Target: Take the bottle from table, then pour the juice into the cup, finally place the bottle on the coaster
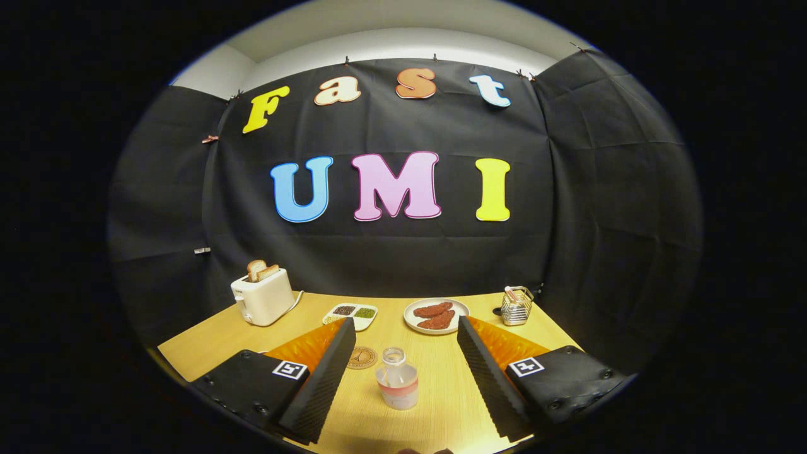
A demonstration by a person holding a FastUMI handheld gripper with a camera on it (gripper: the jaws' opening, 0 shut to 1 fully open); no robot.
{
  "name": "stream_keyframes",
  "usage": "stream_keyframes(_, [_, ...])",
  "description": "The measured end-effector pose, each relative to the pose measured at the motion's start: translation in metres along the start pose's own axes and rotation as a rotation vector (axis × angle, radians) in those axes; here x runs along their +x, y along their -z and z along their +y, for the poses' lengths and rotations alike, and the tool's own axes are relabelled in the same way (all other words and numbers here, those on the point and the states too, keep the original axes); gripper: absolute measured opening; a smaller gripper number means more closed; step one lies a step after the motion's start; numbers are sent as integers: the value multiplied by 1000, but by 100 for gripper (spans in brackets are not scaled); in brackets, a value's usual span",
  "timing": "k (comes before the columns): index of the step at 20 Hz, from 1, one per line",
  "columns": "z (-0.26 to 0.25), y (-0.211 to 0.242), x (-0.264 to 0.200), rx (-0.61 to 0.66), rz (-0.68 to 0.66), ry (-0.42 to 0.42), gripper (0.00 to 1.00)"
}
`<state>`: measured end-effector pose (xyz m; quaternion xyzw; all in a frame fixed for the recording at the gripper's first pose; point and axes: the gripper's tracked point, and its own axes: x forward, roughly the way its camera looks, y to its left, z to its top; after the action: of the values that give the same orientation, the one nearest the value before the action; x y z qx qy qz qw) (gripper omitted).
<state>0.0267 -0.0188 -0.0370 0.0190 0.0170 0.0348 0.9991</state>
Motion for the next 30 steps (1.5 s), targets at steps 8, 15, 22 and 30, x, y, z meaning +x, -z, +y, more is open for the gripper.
stream_keyframes(8, [8,13,1,-71,-8,-30,99])
stream_keyframes(15, [19,42,21,-128,10,-64,97])
stream_keyframes(22, [19,81,46,-163,43,-67,98])
stream_keyframes(30, [17,135,69,-117,119,-43,97])
